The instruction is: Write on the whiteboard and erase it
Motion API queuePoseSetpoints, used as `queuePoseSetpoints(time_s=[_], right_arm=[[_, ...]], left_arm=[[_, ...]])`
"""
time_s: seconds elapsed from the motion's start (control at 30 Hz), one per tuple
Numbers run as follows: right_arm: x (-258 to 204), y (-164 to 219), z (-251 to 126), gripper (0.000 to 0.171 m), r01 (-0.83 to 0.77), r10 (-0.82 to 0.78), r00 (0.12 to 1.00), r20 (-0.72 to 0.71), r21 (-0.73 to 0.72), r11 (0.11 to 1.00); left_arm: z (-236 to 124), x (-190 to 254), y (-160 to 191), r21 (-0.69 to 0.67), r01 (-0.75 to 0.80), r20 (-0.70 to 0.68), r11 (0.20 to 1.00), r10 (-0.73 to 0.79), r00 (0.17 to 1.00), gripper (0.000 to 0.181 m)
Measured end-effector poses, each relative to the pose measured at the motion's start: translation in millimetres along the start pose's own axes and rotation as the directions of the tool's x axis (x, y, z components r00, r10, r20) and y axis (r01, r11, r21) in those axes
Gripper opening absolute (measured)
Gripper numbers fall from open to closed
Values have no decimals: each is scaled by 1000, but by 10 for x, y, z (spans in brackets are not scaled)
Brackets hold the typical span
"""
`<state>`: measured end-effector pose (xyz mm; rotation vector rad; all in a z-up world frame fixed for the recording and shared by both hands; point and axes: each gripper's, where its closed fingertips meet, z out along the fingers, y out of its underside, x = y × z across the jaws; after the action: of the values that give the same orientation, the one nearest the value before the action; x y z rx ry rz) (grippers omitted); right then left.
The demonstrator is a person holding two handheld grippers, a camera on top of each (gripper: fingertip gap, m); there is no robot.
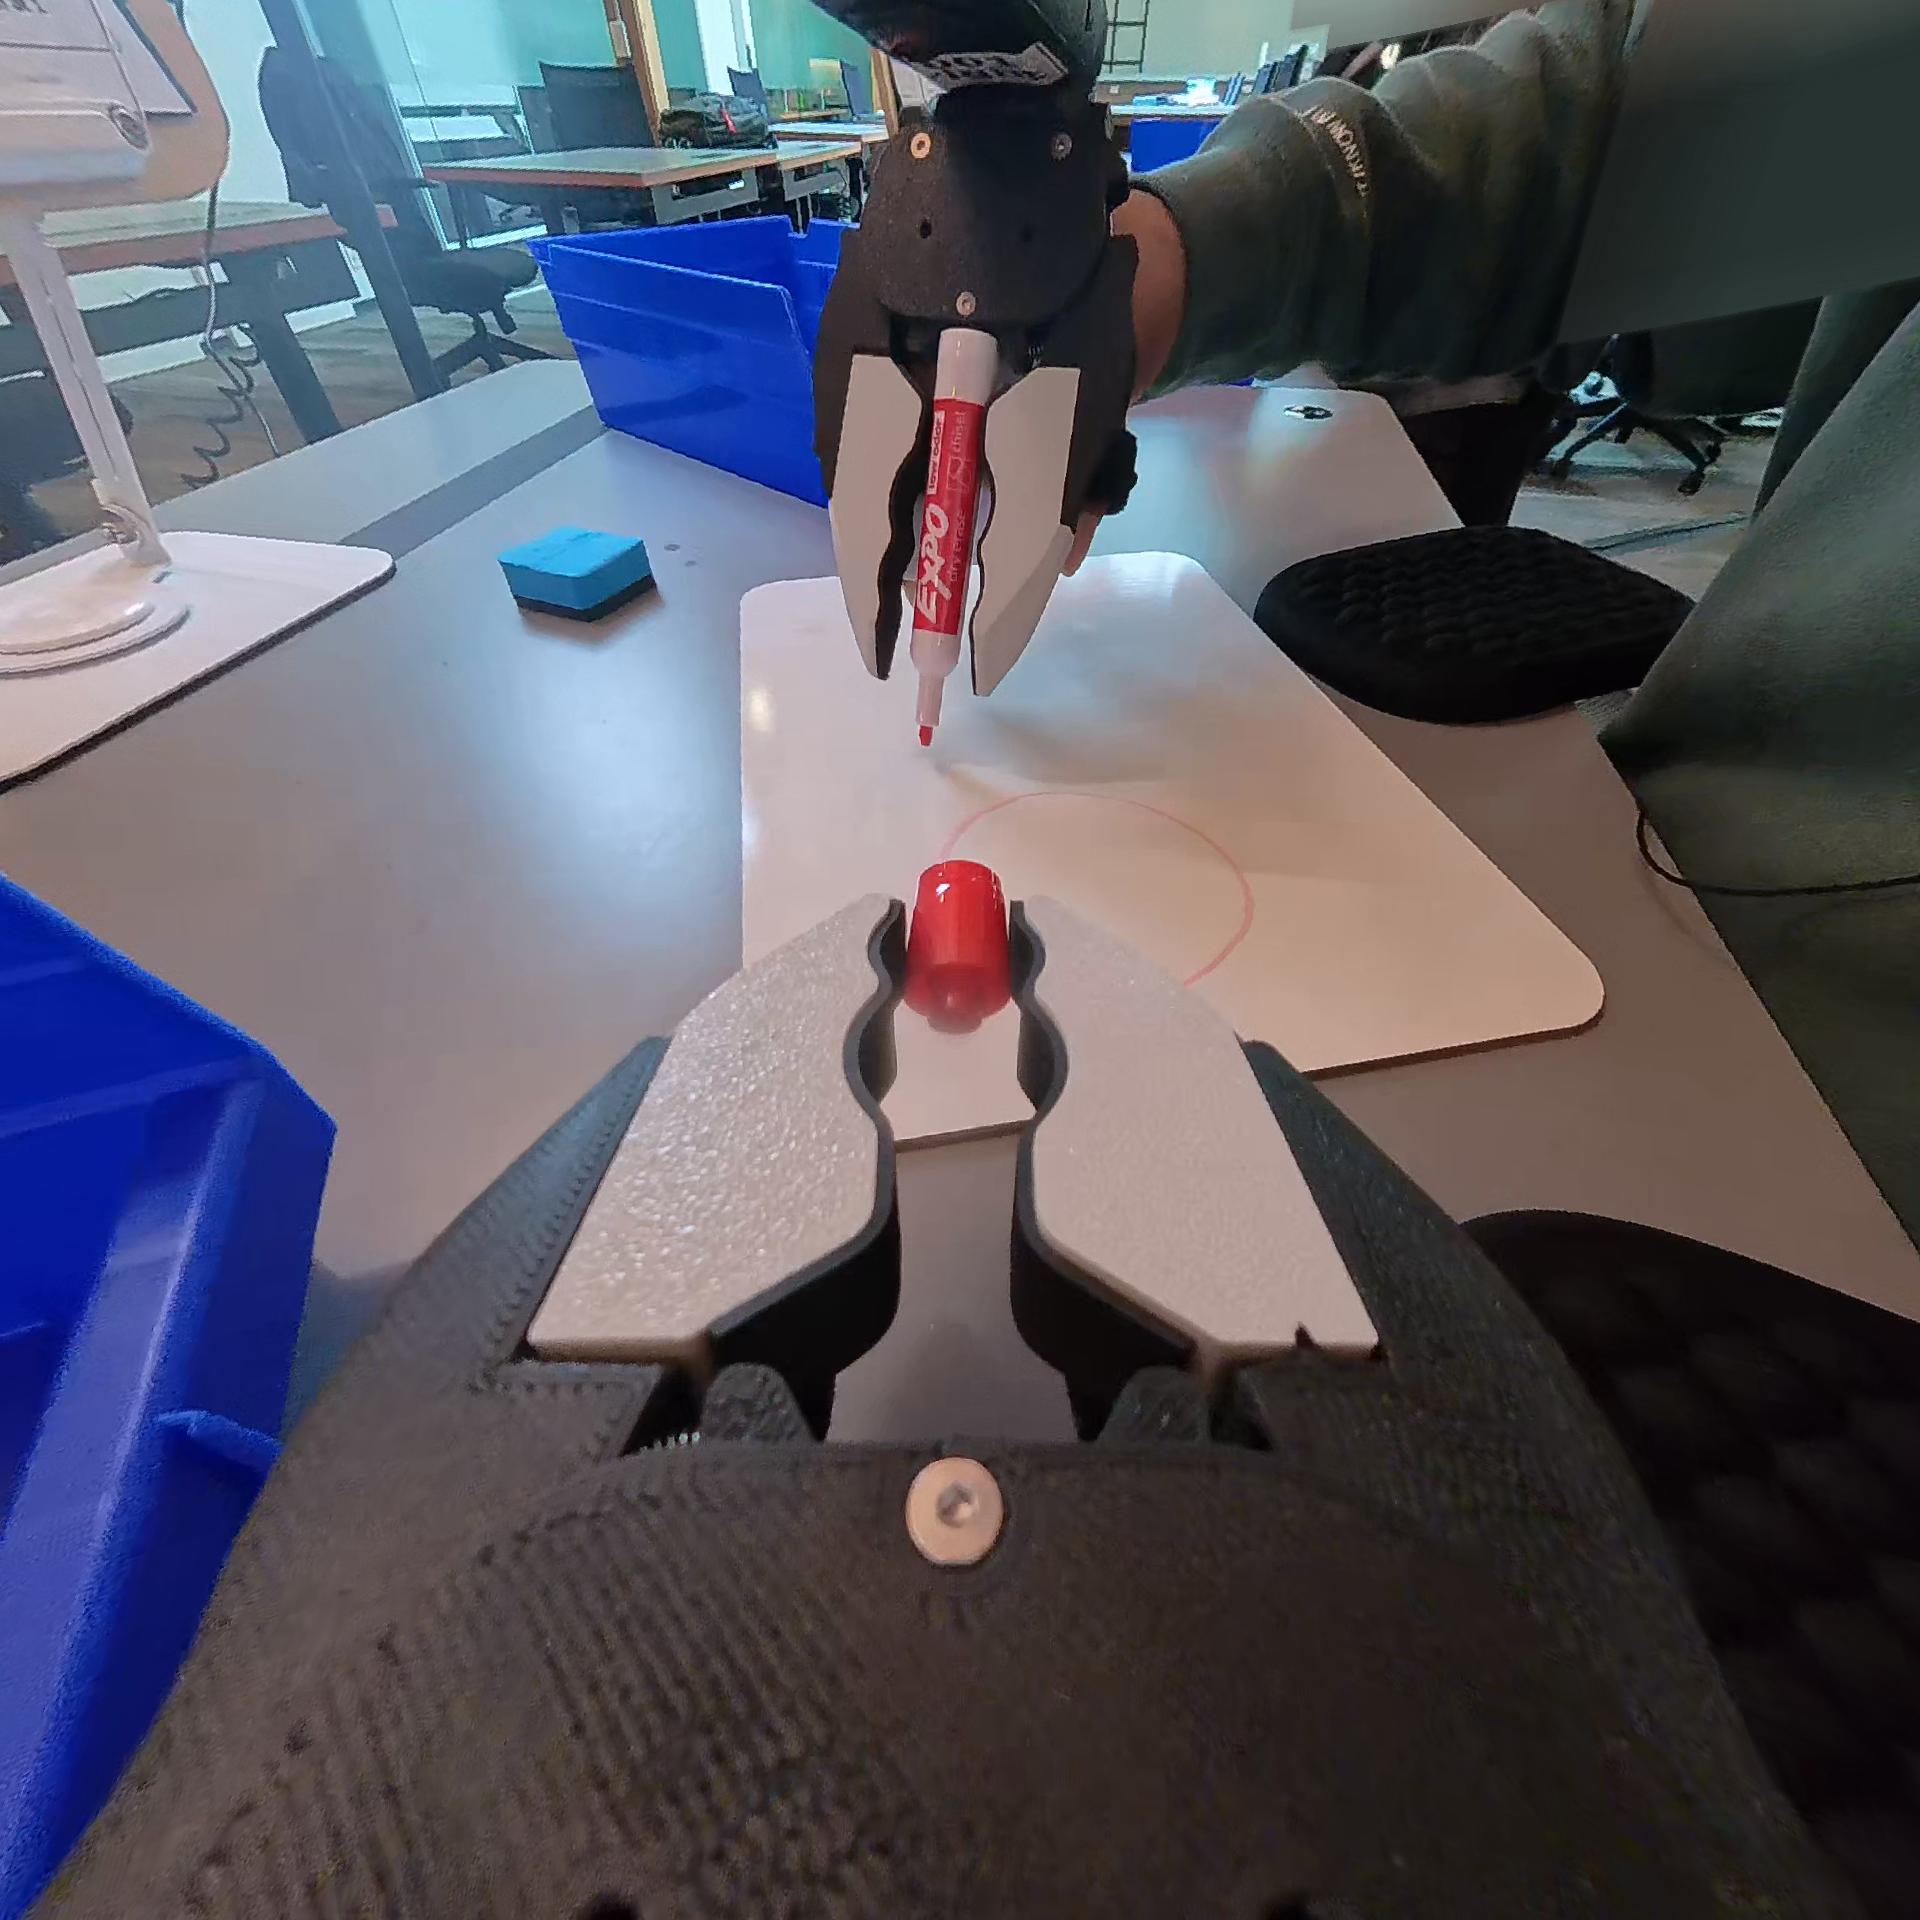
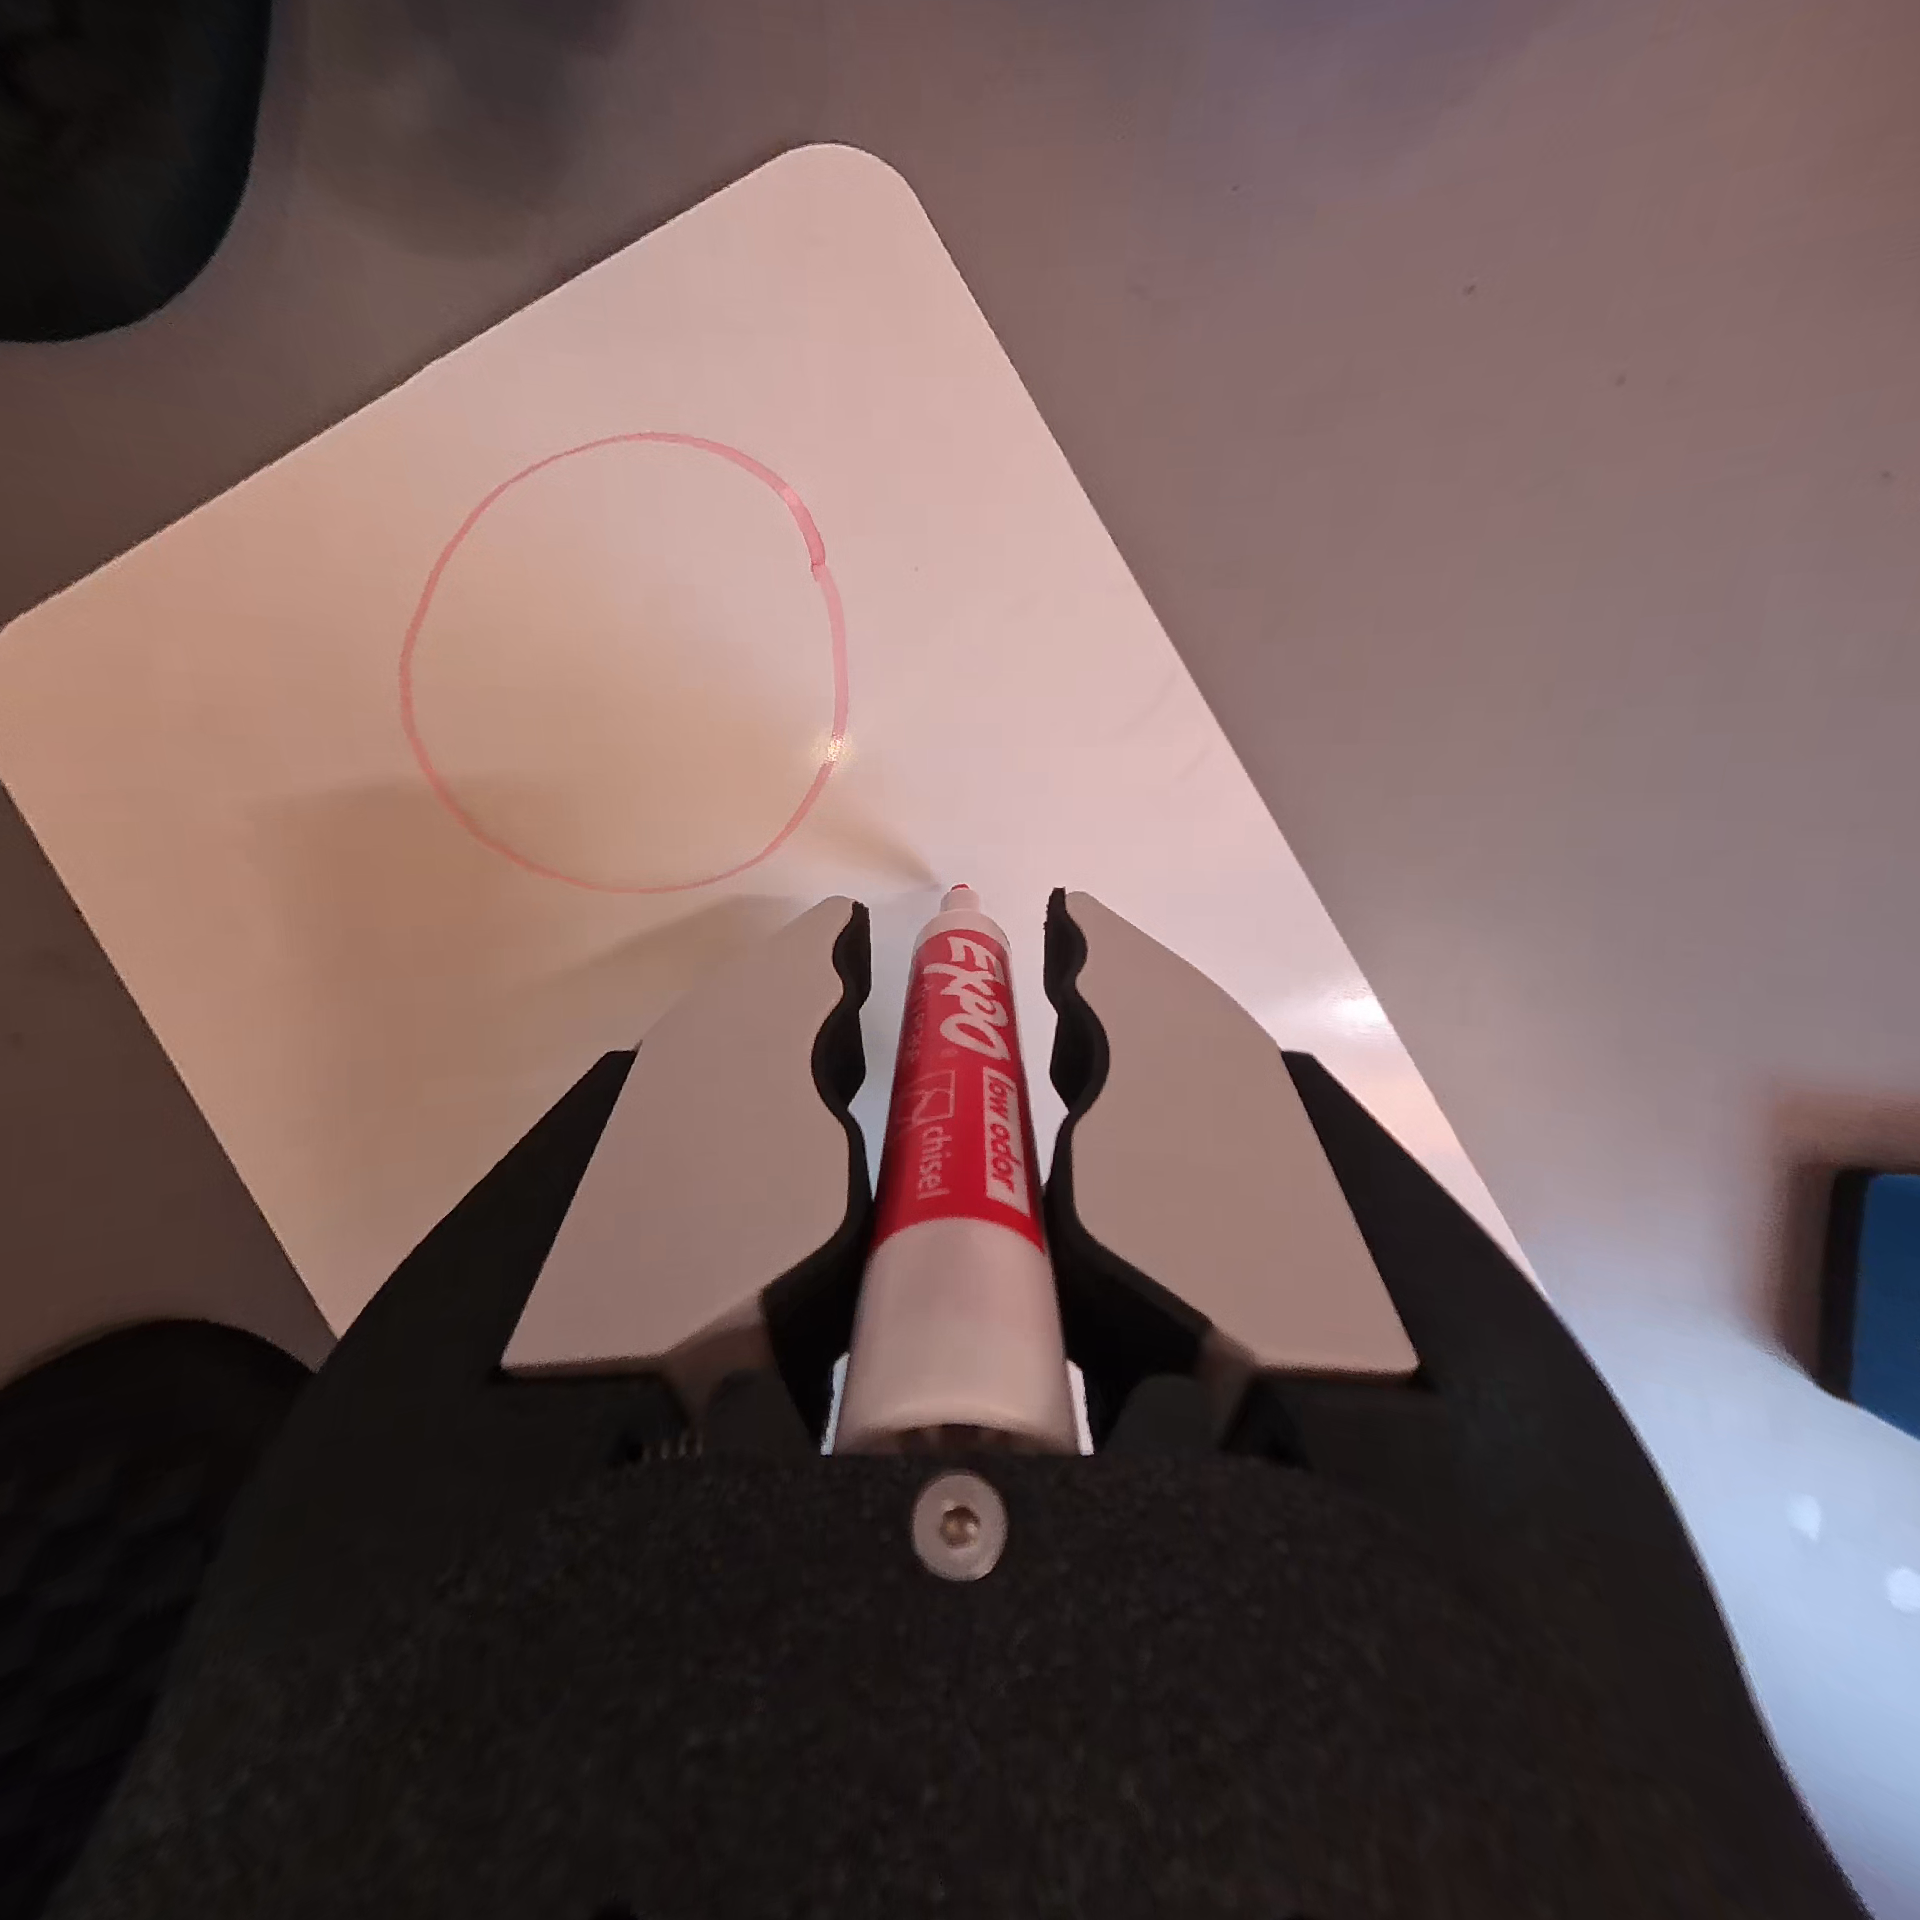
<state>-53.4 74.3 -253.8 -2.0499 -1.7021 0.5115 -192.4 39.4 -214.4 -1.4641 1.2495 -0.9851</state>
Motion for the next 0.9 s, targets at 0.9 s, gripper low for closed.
queuePoseSetpoints(time_s=[0.9], right_arm=[[-6,-141,142,34,22,-21,999,39,-14,1000]], left_arm=[[-8,49,28,-20,-10,-23,1000,9,1000,19]])
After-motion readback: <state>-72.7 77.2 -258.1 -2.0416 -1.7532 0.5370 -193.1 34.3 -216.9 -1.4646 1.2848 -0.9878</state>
